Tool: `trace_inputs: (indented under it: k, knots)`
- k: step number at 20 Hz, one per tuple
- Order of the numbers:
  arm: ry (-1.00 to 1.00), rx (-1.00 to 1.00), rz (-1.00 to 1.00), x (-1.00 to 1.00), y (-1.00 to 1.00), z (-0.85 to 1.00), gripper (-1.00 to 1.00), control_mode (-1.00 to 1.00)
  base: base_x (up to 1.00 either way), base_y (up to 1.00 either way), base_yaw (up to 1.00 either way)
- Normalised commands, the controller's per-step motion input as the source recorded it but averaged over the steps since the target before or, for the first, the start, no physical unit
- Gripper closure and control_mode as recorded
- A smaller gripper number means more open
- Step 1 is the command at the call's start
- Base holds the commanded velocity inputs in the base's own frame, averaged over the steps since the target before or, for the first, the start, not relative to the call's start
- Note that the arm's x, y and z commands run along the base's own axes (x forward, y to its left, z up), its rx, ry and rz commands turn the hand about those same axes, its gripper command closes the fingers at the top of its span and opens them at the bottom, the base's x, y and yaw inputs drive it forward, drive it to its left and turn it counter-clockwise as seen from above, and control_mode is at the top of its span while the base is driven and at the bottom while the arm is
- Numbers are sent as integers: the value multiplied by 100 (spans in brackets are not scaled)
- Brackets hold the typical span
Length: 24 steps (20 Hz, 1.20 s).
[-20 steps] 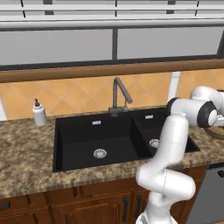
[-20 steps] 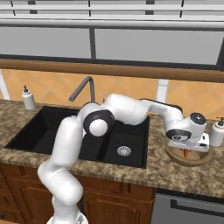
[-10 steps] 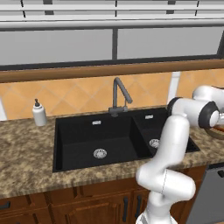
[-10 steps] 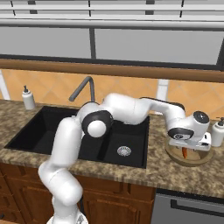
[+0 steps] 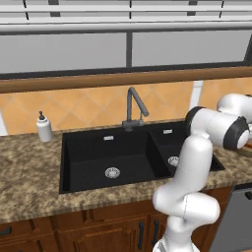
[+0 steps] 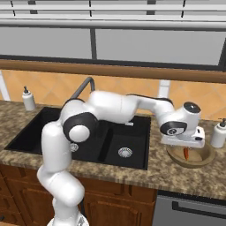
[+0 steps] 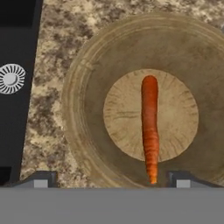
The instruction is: Pick the carrot from the sink and place it in the bowl. Then pick the bowl and place it in the microwave. Then close the microwave door and press the start button.
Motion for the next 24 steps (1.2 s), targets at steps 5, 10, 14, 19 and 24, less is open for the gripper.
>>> trace_inputs:
  k: [5,10,14,19,24]
  knots:
    - [12,-5,1,7,43,-2,-100,-100,0,0,0]
    - [7,-2,1,14,15,-1,-100,-100,0,0,0]
    - [7,0,2,31,5,-7,-100,-100,0,0,0]
    - [5,0,5,30,0,-14,-100,-100,0,0,0]
    - [2,0,5,26,-4,-14,-100,-100,0,0,0]
